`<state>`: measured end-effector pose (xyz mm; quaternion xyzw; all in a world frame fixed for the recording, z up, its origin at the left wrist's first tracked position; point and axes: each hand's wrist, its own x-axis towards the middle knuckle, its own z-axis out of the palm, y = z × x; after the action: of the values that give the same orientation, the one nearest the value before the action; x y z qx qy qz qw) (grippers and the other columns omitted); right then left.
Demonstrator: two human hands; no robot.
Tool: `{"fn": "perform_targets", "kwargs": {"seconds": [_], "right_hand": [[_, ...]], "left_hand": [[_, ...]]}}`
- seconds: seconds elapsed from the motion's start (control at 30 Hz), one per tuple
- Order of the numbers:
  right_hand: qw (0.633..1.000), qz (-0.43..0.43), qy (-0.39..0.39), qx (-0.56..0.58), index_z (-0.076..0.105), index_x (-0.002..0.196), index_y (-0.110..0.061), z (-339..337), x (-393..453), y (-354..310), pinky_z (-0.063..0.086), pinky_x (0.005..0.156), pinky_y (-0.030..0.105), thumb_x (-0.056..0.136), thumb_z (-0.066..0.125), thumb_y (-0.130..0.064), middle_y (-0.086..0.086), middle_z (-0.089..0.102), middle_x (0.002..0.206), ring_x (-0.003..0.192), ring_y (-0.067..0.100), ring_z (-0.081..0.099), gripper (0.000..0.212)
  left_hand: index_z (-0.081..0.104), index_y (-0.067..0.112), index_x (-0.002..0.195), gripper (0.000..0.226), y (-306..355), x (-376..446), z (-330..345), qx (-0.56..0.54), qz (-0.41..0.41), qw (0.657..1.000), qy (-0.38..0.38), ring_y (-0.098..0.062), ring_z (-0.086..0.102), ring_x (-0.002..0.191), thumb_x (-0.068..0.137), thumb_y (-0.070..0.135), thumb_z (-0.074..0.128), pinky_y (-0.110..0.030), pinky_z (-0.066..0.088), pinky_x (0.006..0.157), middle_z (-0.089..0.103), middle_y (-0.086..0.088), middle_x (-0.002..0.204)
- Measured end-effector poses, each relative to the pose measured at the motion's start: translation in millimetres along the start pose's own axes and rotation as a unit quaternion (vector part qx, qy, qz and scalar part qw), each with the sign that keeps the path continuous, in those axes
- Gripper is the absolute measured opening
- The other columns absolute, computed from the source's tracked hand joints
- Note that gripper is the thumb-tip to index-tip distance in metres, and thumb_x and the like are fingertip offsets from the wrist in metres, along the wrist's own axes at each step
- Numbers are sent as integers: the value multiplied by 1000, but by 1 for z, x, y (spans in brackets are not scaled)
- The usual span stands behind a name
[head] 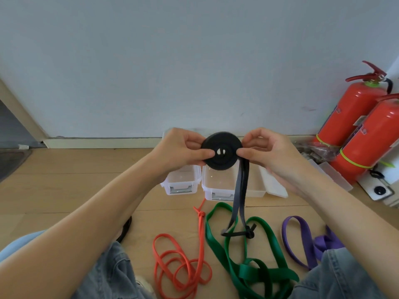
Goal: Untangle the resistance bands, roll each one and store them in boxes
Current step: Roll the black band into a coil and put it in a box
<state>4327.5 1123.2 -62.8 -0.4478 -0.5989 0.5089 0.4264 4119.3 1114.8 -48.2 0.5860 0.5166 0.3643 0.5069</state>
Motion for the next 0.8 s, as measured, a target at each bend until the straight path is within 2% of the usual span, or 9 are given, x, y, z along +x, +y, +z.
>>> {"fn": "perform_targets", "kwargs": {"seconds": [0.13, 0.27, 0.33, 0.43, 0.5, 0.57, 0.63, 0.67, 0.8], "right_hand": [[1000, -19, 24, -3, 61, 80, -18, 5, -1, 0, 54, 85, 37, 70, 75, -15, 3, 73, 76, 81, 19, 69, 17], [996, -44, 79, -9, 61, 88, -19, 6, -3, -2, 53, 86, 38, 78, 71, -9, 5, 75, 84, 83, 20, 71, 17], [996, -55, 71, -25, 64, 90, -21, 4, -5, -6, 53, 84, 32, 78, 71, -6, 3, 75, 85, 83, 16, 71, 21], [981, -93, 12, -169, 68, 87, -24, 7, -7, -10, 51, 77, 16, 75, 73, -4, -8, 73, 82, 78, 3, 68, 24], [962, -111, -24, -249, 70, 87, -27, 13, -8, -9, 50, 75, 10, 75, 73, -3, -15, 69, 81, 78, -2, 65, 26], [952, -122, -24, -279, 72, 92, -24, 17, -8, -7, 49, 76, 9, 76, 72, -4, -20, 66, 79, 78, -6, 64, 25], [967, -112, -8, -229, 71, 94, -25, 15, -6, -5, 51, 76, 11, 76, 72, -6, -20, 68, 81, 79, -6, 65, 26], [979, -94, 2, -181, 69, 93, -27, 12, -5, -4, 52, 76, 15, 76, 73, -8, -15, 71, 81, 81, -3, 67, 26], [998, -15, 2, -64, 62, 88, -20, 1, -4, -1, 54, 82, 33, 75, 73, -12, -1, 75, 83, 81, 12, 71, 19]], "left_hand": [[68, 9, 94, 16, 0, 2, 0, -63, 2, 997, 38, -12, 71, 76, 78, 5, 70, -14, 53, 63, 75, -3, 82], [66, 7, 96, 16, -4, 2, 8, -97, -10, 995, 22, -14, 71, 81, 80, 4, 68, -15, 54, 66, 74, -6, 87], [64, 7, 101, 20, -4, 3, 8, -24, -14, 999, -17, -13, 71, 83, 81, 5, 67, -12, 52, 65, 74, -7, 89], [66, 7, 106, 26, -3, 2, 7, 135, 13, 988, -79, -11, 69, 87, 80, 4, 68, -9, 51, 72, 73, -8, 96], [67, 11, 106, 25, -4, -1, 10, 148, 14, 983, -112, -10, 69, 83, 81, 5, 67, -13, 54, 74, 73, -7, 94], [66, 8, 107, 23, -7, -2, 13, 145, 5, 981, -125, -15, 70, 80, 84, 6, 65, -22, 57, 73, 73, -11, 92], [67, 6, 107, 23, -9, -2, 12, 134, 9, 985, -106, -17, 71, 79, 84, 5, 65, -23, 58, 71, 73, -12, 91], [67, 6, 107, 23, -8, -1, 10, 109, 10, 989, -94, -15, 71, 78, 84, 5, 65, -21, 57, 69, 73, -10, 90], [63, 8, 110, 27, 3, 4, -8, -82, 17, 996, -7, -16, 72, 81, 83, 6, 63, -20, 56, 65, 74, -5, 89]]}}
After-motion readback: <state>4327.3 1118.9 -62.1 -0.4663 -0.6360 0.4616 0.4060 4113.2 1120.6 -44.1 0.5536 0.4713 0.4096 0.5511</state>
